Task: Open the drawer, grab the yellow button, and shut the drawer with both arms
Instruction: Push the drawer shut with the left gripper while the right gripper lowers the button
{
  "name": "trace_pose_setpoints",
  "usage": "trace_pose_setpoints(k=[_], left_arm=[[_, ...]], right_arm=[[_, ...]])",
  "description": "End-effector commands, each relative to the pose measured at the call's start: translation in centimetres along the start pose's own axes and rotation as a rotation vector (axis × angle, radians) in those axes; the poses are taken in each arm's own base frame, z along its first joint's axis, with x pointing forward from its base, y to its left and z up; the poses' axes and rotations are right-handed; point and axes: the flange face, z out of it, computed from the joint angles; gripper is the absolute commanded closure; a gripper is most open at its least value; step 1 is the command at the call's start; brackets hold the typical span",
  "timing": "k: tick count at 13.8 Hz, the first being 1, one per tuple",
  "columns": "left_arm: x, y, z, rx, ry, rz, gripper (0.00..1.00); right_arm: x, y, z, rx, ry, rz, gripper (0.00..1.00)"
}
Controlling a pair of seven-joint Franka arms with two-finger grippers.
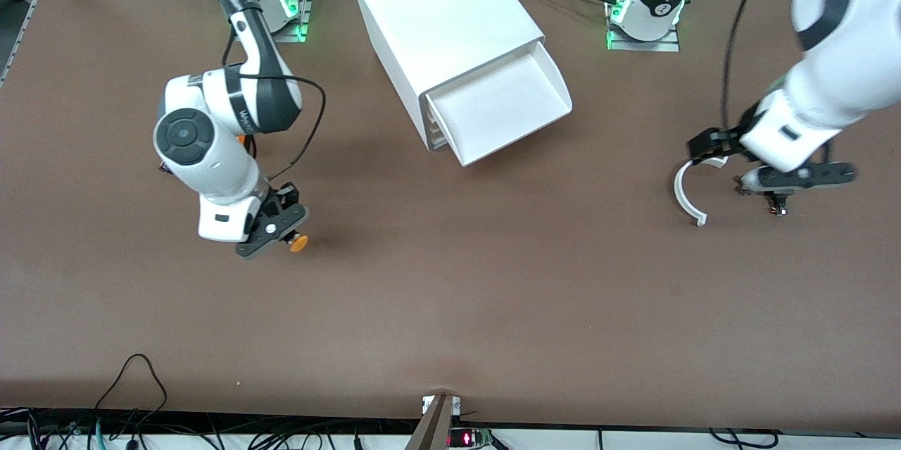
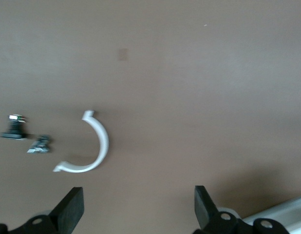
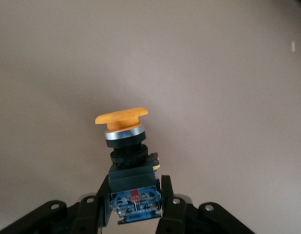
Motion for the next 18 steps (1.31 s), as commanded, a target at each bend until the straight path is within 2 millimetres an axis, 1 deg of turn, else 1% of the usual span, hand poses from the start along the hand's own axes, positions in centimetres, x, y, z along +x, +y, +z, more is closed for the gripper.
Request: trace_pose_setpoints(k=[1, 2, 3, 4, 6, 7, 8, 9, 10, 11, 12, 13, 15, 17, 18], left_arm=[[-0.7, 5.3, 4.6, -0.023, 0.005, -0.065, 0.00], [-1.0, 6.8, 6.3, -0.034, 0.014, -0.108, 0.00], [-1.4, 7.9, 7.9, -0.044, 0.028, -0.159, 0.00], [-1.9, 9.0, 9.3, -0.057, 0.039, -0.186, 0.00], [-2.9, 10.8, 12.0, -0.078, 0.045, -0.223, 0.00], [-3.9, 11.8, 13.2, -0.083, 0.042, -0.259, 0.00], [-5.3, 13.3, 14.2, -0.081, 0.030, -0.276, 0.00], [-6.7, 14.6, 14.7, -0.076, 0.015, -0.293, 0.00], [-7.7, 15.3, 15.2, -0.079, -0.001, -0.306, 0.00], [-8.2, 15.8, 15.4, -0.076, -0.007, -0.297, 0.00], [-9.3, 17.1, 15.3, -0.084, -0.015, -0.285, 0.00], [-10.2, 18.0, 15.5, -0.086, -0.029, -0.289, 0.00], [-12.7, 20.2, 16.3, -0.087, -0.061, -0.261, 0.00], [-15.4, 21.9, 17.3, -0.088, -0.108, -0.238, 0.00], [-16.0, 22.0, 17.6, -0.104, -0.144, -0.261, 0.00]], right_arm=[[-3.2, 1.7, 1.0, 0.035, -0.016, 0.217, 0.84], [-3.9, 2.2, 1.3, 0.035, -0.027, 0.266, 0.84], [-4.9, 2.5, 2.1, 0.043, -0.052, 0.299, 0.84], [-6.8, 3.5, 2.8, 0.054, -0.087, 0.345, 0.84], [-9.5, 4.6, 4.9, 0.060, -0.133, 0.416, 0.84], [-11.4, 6.2, 6.1, 0.059, -0.156, 0.460, 0.82], [-13.6, 7.8, 7.1, 0.070, -0.174, 0.508, 0.81], [-15.0, 8.9, 6.9, 0.078, -0.178, 0.520, 0.81], [-15.5, 9.2, 7.2, 0.082, -0.192, 0.523, 0.81], [-16.3, 9.1, 8.0, 0.085, -0.204, 0.535, 0.82], [-17.6, 9.8, 9.1, 0.080, -0.208, 0.549, 0.82], [-18.1, 10.4, 9.9, 0.066, -0.186, 0.552, 0.82], [-18.8, 10.8, 11.9, 0.039, -0.165, 0.554, 0.81], [-20.9, 11.3, 14.2, 0.017, -0.140, 0.540, 0.80], [-21.4, 11.2, 15.3, -0.006, -0.114, 0.527, 0.80]])
